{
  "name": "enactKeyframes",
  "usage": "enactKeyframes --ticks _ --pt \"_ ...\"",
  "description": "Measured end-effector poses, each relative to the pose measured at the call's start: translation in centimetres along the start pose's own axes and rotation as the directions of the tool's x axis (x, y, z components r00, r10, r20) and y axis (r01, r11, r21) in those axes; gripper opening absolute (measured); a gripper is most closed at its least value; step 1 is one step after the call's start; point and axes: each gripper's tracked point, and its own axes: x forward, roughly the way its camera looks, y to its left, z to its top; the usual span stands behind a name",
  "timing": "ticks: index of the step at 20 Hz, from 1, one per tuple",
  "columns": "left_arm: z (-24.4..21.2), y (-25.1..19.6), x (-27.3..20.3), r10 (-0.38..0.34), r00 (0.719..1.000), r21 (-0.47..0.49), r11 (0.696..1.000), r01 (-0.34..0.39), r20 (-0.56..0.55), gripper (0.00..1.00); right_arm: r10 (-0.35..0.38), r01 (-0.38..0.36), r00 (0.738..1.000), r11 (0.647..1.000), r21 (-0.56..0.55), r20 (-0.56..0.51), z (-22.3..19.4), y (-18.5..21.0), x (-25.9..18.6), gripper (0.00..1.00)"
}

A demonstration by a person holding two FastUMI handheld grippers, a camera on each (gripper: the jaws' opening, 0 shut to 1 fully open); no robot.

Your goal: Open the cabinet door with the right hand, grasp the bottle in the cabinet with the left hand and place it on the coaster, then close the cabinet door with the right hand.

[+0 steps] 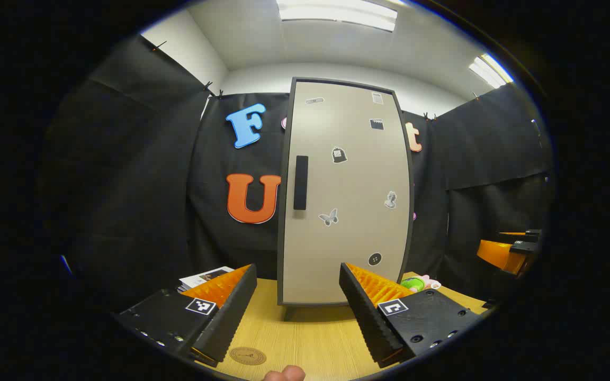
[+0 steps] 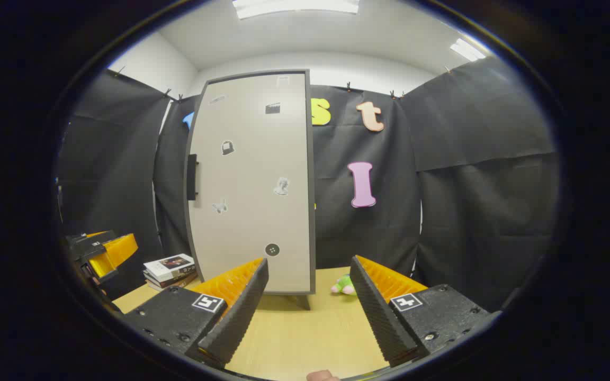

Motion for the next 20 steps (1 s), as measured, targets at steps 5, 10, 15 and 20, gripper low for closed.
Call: enactKeyframes --ticks 5,10,15,20 --pt "0.07 0.05 -0.2 0.001 1.0 0.001 1.0 -0.001 0.003 0.95 0.001 -0.001 1.0 1.0 -0.001 0.002 -0.12 0.14 -0.15 0.99" --pt "0.04 0.06 -0.28 0.004 1.0 0.002 1.0 -0.004 0.001 0.95 -0.001 0.001 1.0 1.0 -0.003 0.004 -0.18 0.2 -0.19 0.99" --pt "0.0 0.13 -0.21 0.006 1.0 0.007 1.0 -0.006 0.0 0.95 0.0 0.0 1.0 1.0 -0.002 0.002 -0.21 0.12 -0.03 0.99" --pt "0.2 -0.09 -0.25 0.0 1.0 0.013 1.0 0.0 0.003 0.95 0.014 -0.013 1.0 1.0 -0.003 0.011 0.08 0.72 0.07 1.0"
